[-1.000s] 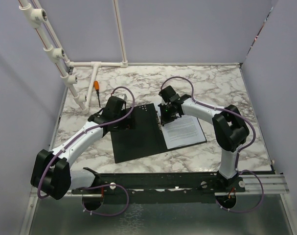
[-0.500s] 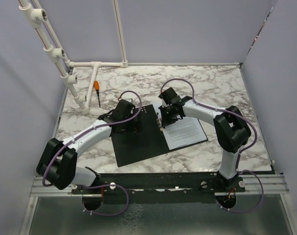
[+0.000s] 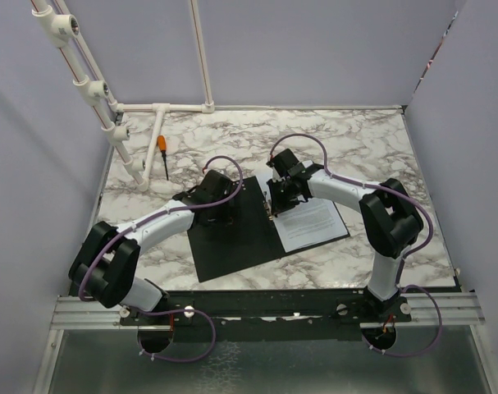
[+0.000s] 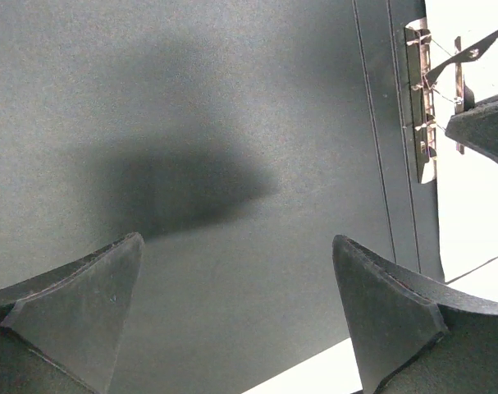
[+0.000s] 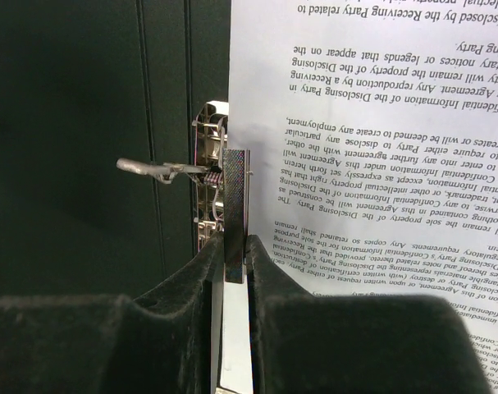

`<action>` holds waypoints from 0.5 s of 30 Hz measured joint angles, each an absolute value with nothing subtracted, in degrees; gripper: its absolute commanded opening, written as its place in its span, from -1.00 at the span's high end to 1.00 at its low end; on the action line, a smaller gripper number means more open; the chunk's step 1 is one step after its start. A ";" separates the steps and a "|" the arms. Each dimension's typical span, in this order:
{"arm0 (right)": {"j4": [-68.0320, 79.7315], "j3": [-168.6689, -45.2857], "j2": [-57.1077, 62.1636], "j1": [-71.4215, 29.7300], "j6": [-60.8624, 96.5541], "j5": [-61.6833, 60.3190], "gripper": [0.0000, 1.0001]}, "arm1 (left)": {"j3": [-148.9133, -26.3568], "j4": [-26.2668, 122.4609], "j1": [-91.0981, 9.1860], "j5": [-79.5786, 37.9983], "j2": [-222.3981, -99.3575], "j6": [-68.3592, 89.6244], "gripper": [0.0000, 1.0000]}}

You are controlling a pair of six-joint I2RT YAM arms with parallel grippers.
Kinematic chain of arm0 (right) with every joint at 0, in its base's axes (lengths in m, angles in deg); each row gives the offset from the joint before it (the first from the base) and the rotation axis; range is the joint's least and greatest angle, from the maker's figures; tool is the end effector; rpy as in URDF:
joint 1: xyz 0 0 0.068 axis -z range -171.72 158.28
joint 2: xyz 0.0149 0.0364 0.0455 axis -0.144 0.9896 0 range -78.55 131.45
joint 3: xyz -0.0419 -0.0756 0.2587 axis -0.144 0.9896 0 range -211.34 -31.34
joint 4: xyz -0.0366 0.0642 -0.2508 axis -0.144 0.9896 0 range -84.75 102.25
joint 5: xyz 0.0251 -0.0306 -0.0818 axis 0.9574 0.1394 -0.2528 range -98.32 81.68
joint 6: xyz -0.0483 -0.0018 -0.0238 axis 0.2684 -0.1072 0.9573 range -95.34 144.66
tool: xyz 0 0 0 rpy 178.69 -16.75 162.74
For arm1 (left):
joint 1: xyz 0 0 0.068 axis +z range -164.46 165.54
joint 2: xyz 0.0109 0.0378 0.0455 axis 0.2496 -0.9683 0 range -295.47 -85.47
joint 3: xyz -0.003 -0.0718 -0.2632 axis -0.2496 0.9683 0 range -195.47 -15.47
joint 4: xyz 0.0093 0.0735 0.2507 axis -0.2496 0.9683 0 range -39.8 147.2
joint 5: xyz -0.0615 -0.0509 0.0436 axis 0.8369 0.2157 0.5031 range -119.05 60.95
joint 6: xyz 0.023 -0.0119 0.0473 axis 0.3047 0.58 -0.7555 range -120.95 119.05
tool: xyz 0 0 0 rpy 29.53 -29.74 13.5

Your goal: Put the files into the folder

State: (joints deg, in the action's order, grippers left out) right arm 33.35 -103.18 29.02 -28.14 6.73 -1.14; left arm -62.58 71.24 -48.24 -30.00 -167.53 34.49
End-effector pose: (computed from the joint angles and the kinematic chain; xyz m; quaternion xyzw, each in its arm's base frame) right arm 0.3046 0.2303 0.1726 -0.1702 0.9572 0.1575 0.1731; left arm 0.2331 -0.1552 0.1930 -0.0162 0.9561 -0.1596 0.2452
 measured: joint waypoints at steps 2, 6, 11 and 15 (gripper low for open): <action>33.22 -103.04 29.02 -28.14 6.73 -1.06 0.68 | -62.49 71.04 -48.24 -30.02 -167.86 34.71 -0.98; 32.96 -102.83 29.02 -28.14 6.73 -0.95 0.68 | -62.47 70.76 -48.35 -30.05 -168.32 35.11 -0.98; 32.46 -102.37 29.02 -28.14 6.68 -0.90 0.63 | -62.47 70.39 -48.35 -30.09 -168.76 35.28 -0.98; 32.28 -102.13 29.02 -28.17 6.66 -0.90 0.53 | -62.45 70.15 -48.35 -30.16 -169.26 35.30 -0.98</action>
